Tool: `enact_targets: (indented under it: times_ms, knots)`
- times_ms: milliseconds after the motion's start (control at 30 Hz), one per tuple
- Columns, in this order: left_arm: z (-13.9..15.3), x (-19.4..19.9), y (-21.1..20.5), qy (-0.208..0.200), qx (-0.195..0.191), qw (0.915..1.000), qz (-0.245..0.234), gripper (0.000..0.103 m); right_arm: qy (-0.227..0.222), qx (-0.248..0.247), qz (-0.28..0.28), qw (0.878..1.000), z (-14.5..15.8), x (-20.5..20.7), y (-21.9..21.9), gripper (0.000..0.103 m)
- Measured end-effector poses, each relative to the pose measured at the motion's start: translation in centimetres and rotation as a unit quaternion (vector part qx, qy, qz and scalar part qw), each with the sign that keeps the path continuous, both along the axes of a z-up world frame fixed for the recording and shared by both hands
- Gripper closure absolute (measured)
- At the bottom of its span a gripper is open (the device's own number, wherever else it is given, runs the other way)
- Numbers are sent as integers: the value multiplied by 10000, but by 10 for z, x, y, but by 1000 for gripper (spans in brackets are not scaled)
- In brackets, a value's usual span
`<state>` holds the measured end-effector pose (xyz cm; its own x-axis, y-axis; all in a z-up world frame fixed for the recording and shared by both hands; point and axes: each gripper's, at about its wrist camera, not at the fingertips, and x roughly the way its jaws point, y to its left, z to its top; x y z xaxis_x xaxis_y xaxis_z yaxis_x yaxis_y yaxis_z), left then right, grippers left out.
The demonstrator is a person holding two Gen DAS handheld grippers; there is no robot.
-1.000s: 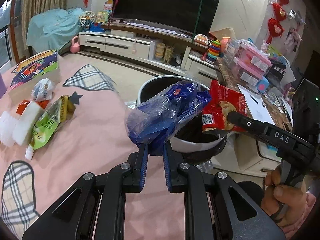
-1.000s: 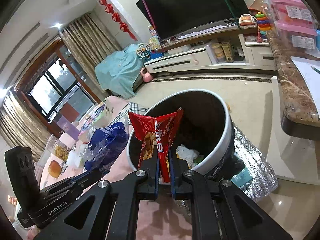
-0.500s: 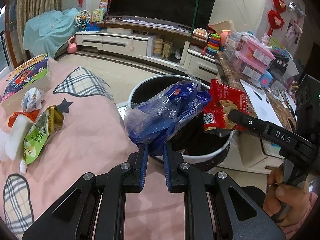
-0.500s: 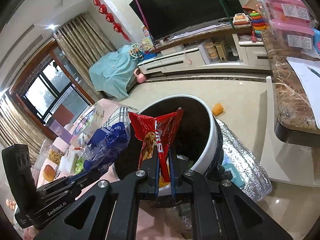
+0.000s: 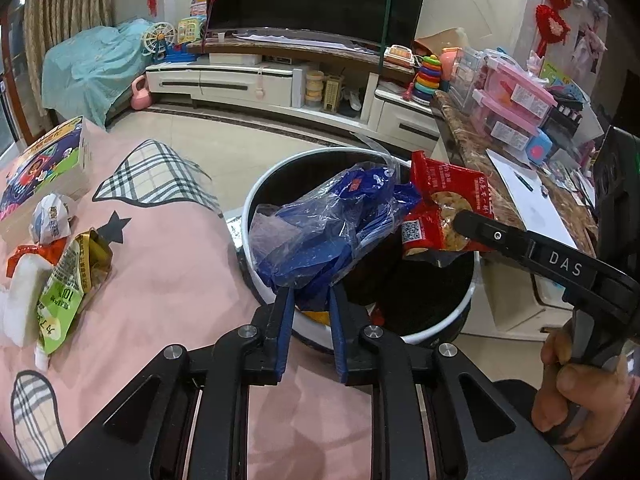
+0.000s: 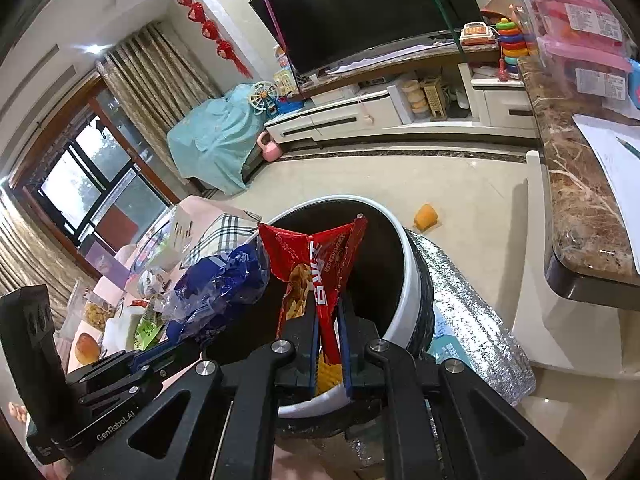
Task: Collect trash
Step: 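Open both tools to drop the blue bag and red snack bag into the bin, then move both open tools back over the table toward the foam net and pouch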
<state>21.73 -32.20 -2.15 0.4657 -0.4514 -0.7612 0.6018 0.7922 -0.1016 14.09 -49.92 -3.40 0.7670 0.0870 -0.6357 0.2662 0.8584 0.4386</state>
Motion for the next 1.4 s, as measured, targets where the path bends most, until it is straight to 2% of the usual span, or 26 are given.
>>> enact_targets:
  times_ms: [100,167,200,233,267,300,367,533,633,700,733,1067,1400]
  knots:
    - [-1,2,-1,27,1,10000,17,83,41,-57,8,10000,0,4,1,91]
    - [-3,4,0,71,0,9999,74,68,79,-83,17,9999,0,7,1,90]
    - [-3,5,1,80,-22,9999,97,64,89,-81,22,9999,0,8,1,89]
    - [-3,5,2,94,-42,9999,125,55,116,-90,0,9999,-1,8,1,87]
    - [-3,5,4,88,-57,9998,160,48,123,-84,-18,9999,-1,8,0,77]
    - [-2,4,7,62,-84,9998,188,46,101,-70,-24,9999,0,8,0,69]
    - [-2,3,11,46,-124,9997,223,45,77,-92,-65,9999,2,6,0,60]
    - [-2,-2,31,46,-253,9989,392,44,17,-62,-72,10000,5,2,5,55]
    - [-3,-5,49,37,-304,9980,560,42,-38,-62,-25,10000,8,0,12,46]
    - [-4,-7,62,59,-382,9969,681,42,-92,-30,55,9999,10,-1,20,36]
    - [-5,-8,69,72,-423,9962,753,42,-113,-34,94,9999,11,-2,25,34]
    - [-14,-18,147,166,-635,9868,1480,41,-172,62,586,9981,14,-1,78,25]
    - [-25,-27,225,210,-727,9737,2150,41,-89,69,1162,9932,7,5,140,25]
